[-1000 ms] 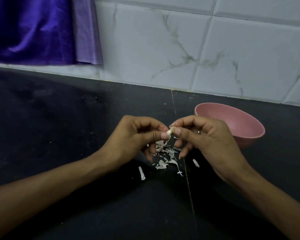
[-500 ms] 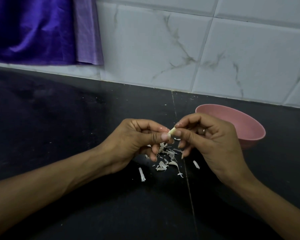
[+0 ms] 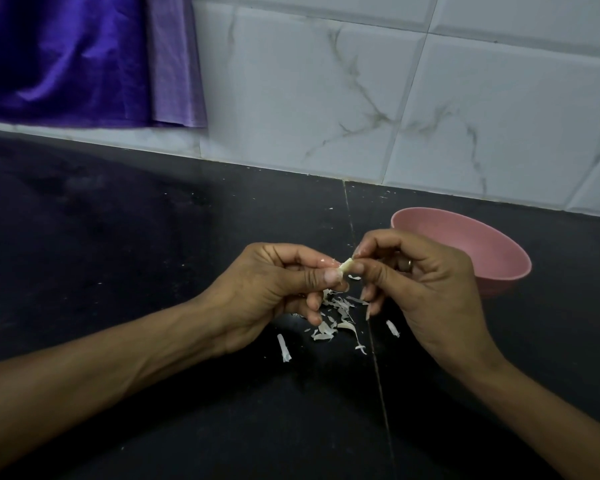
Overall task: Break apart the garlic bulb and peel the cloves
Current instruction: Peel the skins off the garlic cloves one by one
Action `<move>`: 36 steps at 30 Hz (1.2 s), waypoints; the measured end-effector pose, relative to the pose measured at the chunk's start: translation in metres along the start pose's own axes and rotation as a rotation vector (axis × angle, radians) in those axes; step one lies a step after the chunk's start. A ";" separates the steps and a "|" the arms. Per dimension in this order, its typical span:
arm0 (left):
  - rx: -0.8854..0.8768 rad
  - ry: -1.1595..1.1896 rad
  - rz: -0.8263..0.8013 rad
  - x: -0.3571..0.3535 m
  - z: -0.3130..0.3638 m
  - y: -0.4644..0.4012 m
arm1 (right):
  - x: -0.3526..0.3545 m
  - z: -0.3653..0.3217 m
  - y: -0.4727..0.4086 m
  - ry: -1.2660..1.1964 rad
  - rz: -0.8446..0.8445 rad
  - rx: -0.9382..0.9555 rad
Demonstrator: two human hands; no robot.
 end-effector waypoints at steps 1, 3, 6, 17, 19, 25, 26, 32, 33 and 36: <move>0.005 0.001 0.001 0.000 0.000 0.000 | 0.000 -0.001 0.000 0.012 -0.011 0.012; 0.016 -0.003 0.001 0.000 -0.001 0.001 | -0.001 -0.001 0.000 0.023 -0.026 0.032; 0.032 -0.008 -0.003 -0.001 -0.003 0.002 | -0.001 -0.001 0.000 0.035 -0.043 0.047; 0.029 0.053 0.019 -0.002 -0.004 0.001 | -0.002 0.006 0.001 0.020 -0.082 0.001; 0.032 0.055 0.007 -0.003 -0.005 0.000 | -0.002 0.007 0.001 0.033 -0.088 -0.011; 0.030 0.110 0.015 0.003 -0.003 -0.002 | -0.008 0.007 0.005 0.181 -0.170 0.062; 0.035 0.120 0.026 0.006 -0.002 -0.003 | -0.010 0.006 0.006 0.205 -0.183 0.086; 0.080 0.222 0.053 0.014 0.001 -0.009 | -0.002 0.001 0.001 0.245 -0.148 0.098; 0.084 0.221 0.044 0.013 0.001 -0.009 | 0.000 0.001 0.000 0.230 -0.132 0.081; 0.088 0.206 0.014 0.011 0.000 -0.010 | 0.004 0.002 -0.002 0.146 -0.078 0.027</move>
Point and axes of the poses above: each hand's wrist, its own y-axis away from the middle knuckle, its own x-axis out of the back of the hand, z = x × y, the point moved 6 cm from there along -y, towards the middle knuckle, and after that the axes turned 12 degrees about x, right-handed, at the moved point
